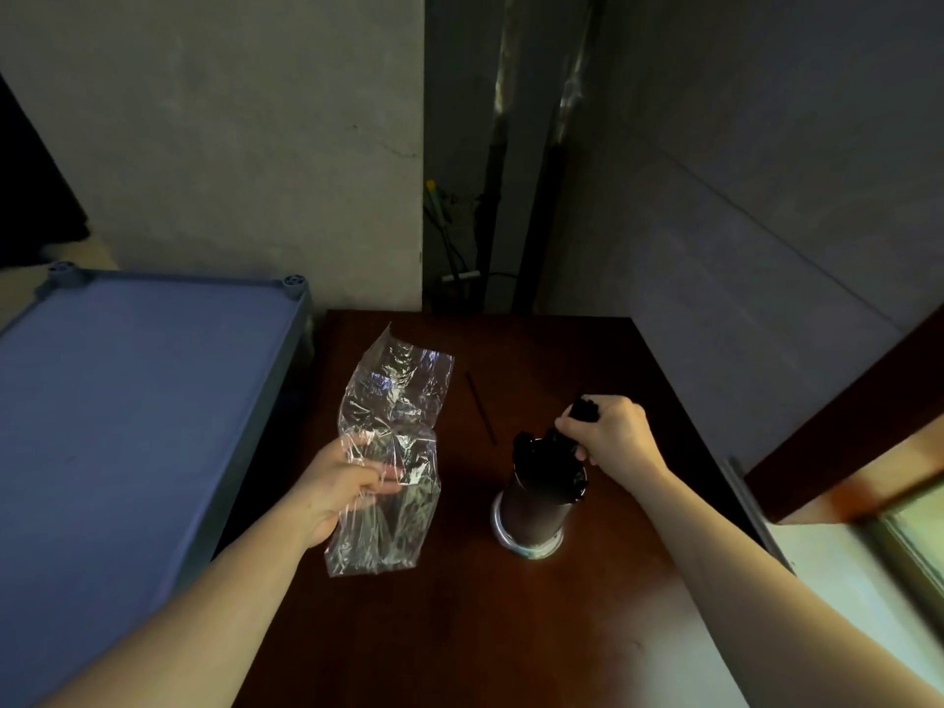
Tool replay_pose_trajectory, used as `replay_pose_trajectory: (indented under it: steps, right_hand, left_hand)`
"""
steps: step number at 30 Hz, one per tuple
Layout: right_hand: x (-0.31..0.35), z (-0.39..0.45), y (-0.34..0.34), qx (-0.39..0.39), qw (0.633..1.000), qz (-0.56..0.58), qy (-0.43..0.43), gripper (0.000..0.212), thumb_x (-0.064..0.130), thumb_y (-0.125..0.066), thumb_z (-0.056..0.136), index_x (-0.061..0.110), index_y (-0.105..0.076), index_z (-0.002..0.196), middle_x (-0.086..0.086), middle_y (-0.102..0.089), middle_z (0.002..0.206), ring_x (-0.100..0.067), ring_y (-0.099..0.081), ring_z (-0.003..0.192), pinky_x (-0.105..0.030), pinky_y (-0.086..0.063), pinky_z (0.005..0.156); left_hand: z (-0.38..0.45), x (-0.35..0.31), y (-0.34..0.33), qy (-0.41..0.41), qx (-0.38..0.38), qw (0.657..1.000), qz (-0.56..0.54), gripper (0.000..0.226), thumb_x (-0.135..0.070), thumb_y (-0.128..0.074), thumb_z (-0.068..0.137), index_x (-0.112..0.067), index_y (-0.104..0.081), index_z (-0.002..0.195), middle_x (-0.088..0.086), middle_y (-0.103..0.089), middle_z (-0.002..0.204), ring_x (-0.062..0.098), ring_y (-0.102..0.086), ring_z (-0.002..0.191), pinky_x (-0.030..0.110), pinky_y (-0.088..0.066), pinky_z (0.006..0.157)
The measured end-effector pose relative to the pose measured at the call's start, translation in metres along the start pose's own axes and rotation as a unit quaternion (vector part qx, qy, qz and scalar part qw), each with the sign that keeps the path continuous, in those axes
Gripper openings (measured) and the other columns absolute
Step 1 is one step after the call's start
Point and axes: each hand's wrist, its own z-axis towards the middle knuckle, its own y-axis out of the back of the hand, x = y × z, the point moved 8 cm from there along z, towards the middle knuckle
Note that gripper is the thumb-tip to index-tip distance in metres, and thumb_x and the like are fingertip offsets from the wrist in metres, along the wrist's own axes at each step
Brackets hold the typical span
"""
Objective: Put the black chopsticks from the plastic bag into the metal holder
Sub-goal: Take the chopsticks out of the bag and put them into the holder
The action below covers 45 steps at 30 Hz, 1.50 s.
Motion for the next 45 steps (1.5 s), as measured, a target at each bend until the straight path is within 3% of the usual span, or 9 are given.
replay_pose_trajectory:
  steps: [5, 13, 18, 21, 24, 27, 33, 38, 45]
  right_hand:
    - [-0.016, 0.004, -0.017, 0.048, 0.997, -0.045, -0.027, 0.014, 0.020, -0.077, 0.086, 0.023, -0.075, 0.073, 0.005, -0.069, 0.054, -0.001, -0.066, 0.051, -0.011, -0.046, 0.045]
    - [-0.028, 0.005, -0.030, 0.097, 0.990, -0.095, -0.039, 0.007, 0.021, -0.077, 0.087, 0.021, -0.075, 0.081, -0.002, -0.074, 0.083, -0.013, -0.072, 0.079, -0.031, -0.059, 0.063]
    - [-0.030, 0.004, -0.027, 0.086, 0.990, -0.104, -0.044, 0.007, 0.022, -0.078, 0.086, 0.026, -0.073, 0.085, 0.005, -0.072, 0.087, -0.008, -0.070, 0.082, -0.017, -0.051, 0.055]
    - [-0.030, 0.004, -0.024, 0.079, 0.989, -0.115, -0.041, 0.007, 0.023, -0.078, 0.087, 0.026, -0.072, 0.088, 0.005, -0.070, 0.089, -0.007, -0.069, 0.080, -0.012, -0.048, 0.050]
    - [-0.031, 0.004, -0.021, 0.072, 0.989, -0.121, -0.038, 0.009, 0.023, -0.079, 0.086, 0.027, -0.072, 0.090, 0.008, -0.070, 0.092, -0.003, -0.067, 0.082, -0.008, -0.046, 0.051]
    - [-0.033, 0.004, -0.019, 0.065, 0.989, -0.125, -0.038, 0.012, 0.023, -0.079, 0.086, 0.029, -0.072, 0.093, 0.009, -0.069, 0.095, 0.000, -0.064, 0.083, -0.008, -0.044, 0.053]
    - [-0.015, 0.006, -0.012, 0.042, 0.990, -0.134, -0.010, 0.019, 0.014, -0.075, 0.087, 0.028, -0.071, 0.100, 0.016, -0.064, 0.088, -0.003, -0.062, 0.083, -0.012, -0.040, 0.061]
    - [0.026, 0.009, -0.013, 0.012, 0.990, -0.131, 0.057, 0.020, 0.010, -0.070, 0.089, 0.026, -0.072, 0.102, 0.014, -0.057, 0.085, -0.003, -0.057, 0.079, -0.017, -0.039, 0.062]
    - [0.081, 0.024, -0.065, 0.045, 0.986, -0.118, 0.112, 0.018, 0.007, -0.062, 0.094, 0.017, -0.075, 0.103, 0.001, -0.068, 0.108, -0.012, -0.064, 0.095, -0.016, -0.046, 0.073]
  left_hand:
    - [0.007, 0.019, 0.004, 0.015, 0.000, 1.000, 0.017, 0.076, 0.014, -0.063, 0.084, -0.021, -0.039, 0.146, 0.002, -0.081, 0.092, 0.021, -0.078, 0.087, 0.042, -0.052, 0.085]
    - [0.023, 0.039, 0.010, 0.031, -0.023, 0.998, 0.052, 0.087, 0.007, -0.077, 0.076, -0.019, -0.038, 0.149, 0.001, -0.080, 0.096, 0.016, -0.073, 0.090, 0.037, -0.052, 0.076]
    - [0.030, 0.048, 0.020, 0.029, -0.061, 0.996, 0.055, 0.073, -0.001, -0.080, 0.081, -0.020, -0.044, 0.142, 0.011, -0.071, 0.114, 0.021, -0.070, 0.096, 0.033, -0.053, 0.075]
    - [0.032, 0.049, 0.028, 0.025, -0.098, 0.993, 0.069, 0.073, -0.001, -0.081, 0.079, -0.019, -0.045, 0.140, 0.004, -0.067, 0.106, 0.016, -0.066, 0.089, 0.031, -0.051, 0.069]
    - [0.036, 0.052, 0.034, 0.035, -0.120, 0.989, 0.082, 0.098, -0.007, -0.085, 0.076, -0.017, -0.028, 0.155, 0.006, -0.064, 0.119, 0.028, -0.063, 0.111, 0.045, -0.052, 0.092]
    - [0.040, 0.056, 0.042, 0.048, -0.136, 0.987, 0.077, 0.110, -0.010, -0.087, 0.075, -0.019, -0.016, 0.159, 0.017, -0.058, 0.137, 0.036, -0.052, 0.131, 0.055, -0.039, 0.112]
    - [0.042, 0.053, 0.050, 0.045, -0.163, 0.978, 0.125, 0.104, -0.012, -0.083, 0.080, -0.020, -0.016, 0.159, 0.019, -0.040, 0.156, 0.038, -0.044, 0.139, 0.053, -0.037, 0.114]
    - [0.040, 0.039, 0.055, 0.012, -0.210, 0.956, 0.204, 0.086, -0.015, -0.077, 0.085, -0.020, -0.028, 0.156, 0.023, -0.035, 0.151, 0.042, -0.047, 0.131, 0.055, -0.043, 0.109]
    - [0.039, 0.030, 0.041, -0.066, -0.160, 0.949, 0.263, 0.060, -0.008, -0.063, 0.095, -0.026, -0.044, 0.149, 0.012, -0.030, 0.159, 0.035, -0.043, 0.139, 0.052, -0.043, 0.111]
